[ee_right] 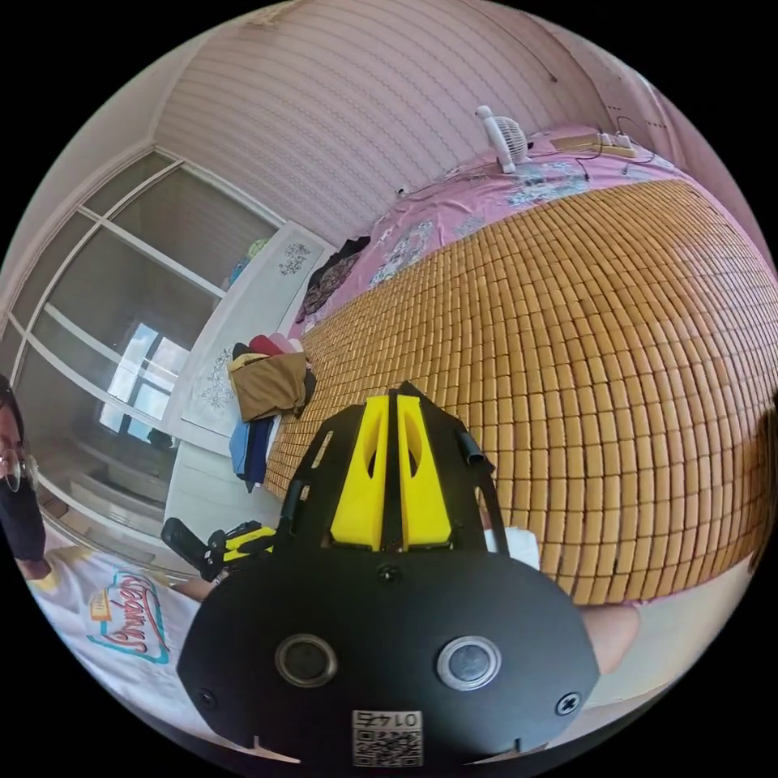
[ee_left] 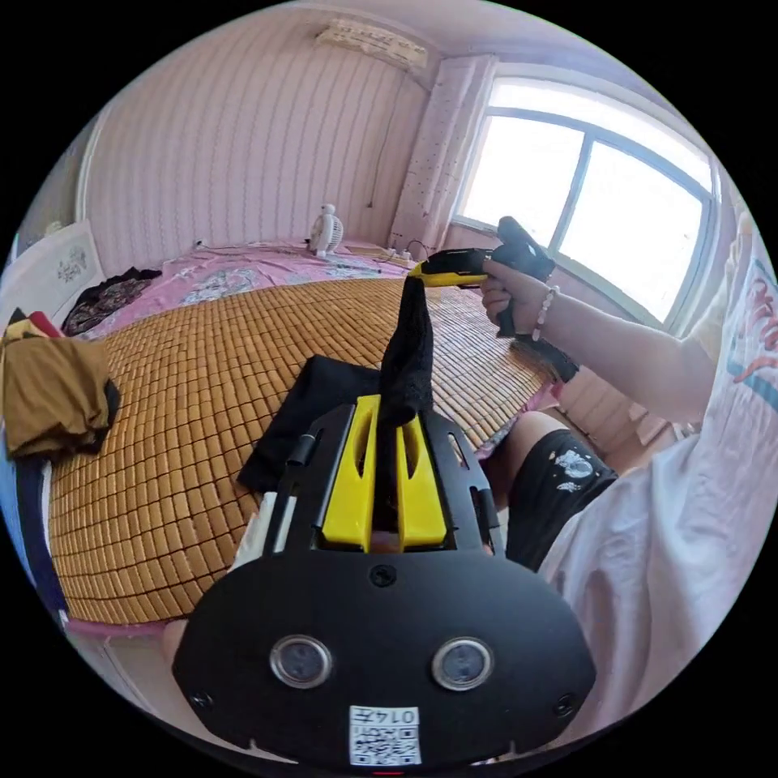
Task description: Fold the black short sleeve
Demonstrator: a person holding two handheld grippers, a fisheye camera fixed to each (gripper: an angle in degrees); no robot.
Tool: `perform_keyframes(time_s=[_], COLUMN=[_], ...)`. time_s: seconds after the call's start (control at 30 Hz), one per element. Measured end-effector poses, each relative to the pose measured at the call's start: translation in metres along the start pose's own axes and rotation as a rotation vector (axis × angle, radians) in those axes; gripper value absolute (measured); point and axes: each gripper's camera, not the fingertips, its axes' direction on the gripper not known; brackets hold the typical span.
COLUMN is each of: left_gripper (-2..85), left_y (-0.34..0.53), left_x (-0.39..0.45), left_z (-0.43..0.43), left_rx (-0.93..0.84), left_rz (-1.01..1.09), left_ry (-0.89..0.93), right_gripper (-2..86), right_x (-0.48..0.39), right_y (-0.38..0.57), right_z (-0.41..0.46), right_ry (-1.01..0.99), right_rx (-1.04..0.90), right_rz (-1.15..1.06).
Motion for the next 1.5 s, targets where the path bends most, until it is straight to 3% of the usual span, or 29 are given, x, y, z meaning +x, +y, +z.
perform_keyframes(time_s=[0.1, 0.27, 0.4, 0.53, 0.7, 0.83, 0.97, 1.07, 1.3, 1.5], left_gripper=[7.4, 10.5, 10.4, 8.6, 2.1, 0.0, -0.6, -0.7, 3.3, 9.6], left_y=[0.011, 0.027, 0.021, 0.015, 0.011, -0.003, -0.021, -0.027, -0.03, -0.039], left_x=[-0.055, -0.12, -0.123, -0.113, -0.099, -0.084, -0.076, -0.088, -0.108, -0.106], left_z=[0.007, 0.029, 0.033, 0.057, 0.073, 0.058, 0.033, 0.041, 0.065, 0.073], left_rx=[-0.053, -0.229, -0.213, -0.329, -0.384, -0.346, -0.21, -0.225, -0.312, -0.303], left_rz=[-0.194, -0.425, -0.374, -0.274, -0.171, -0.122, -0.086, -0.133, -0.24, -0.227], left_ry=[-0.139, -0.144, -0.107, -0.112, -0.233, -0.261, -0.21, -0.241, -0.28, -0.237], right_gripper=[5.7, 8.4, 10.4, 10.4, 6.9, 0.0, -0.6, -0.5, 6.8, 13.8], right_x=[-0.04, -0.069, -0.093, -0.116, -0.111, -0.122, -0.143, -0.152, -0.128, -0.127], right_y=[-0.038, -0.055, -0.049, -0.047, -0.047, -0.045, -0.035, -0.032, -0.033, -0.02], right_z=[0.062, 0.151, 0.188, 0.221, 0.257, 0.23, 0.192, 0.177, 0.207, 0.23], right_ry=[0.052, 0.24, 0.364, 0.476, 0.523, 0.466, 0.454, 0.451, 0.435, 0.446], right_rx=[-0.053, -0.263, -0.352, -0.429, -0.555, -0.461, -0.37, -0.314, -0.371, -0.433], right_rz=[-0.079, -0.185, -0.337, -0.488, -0.443, -0.402, -0.474, -0.496, -0.376, -0.428])
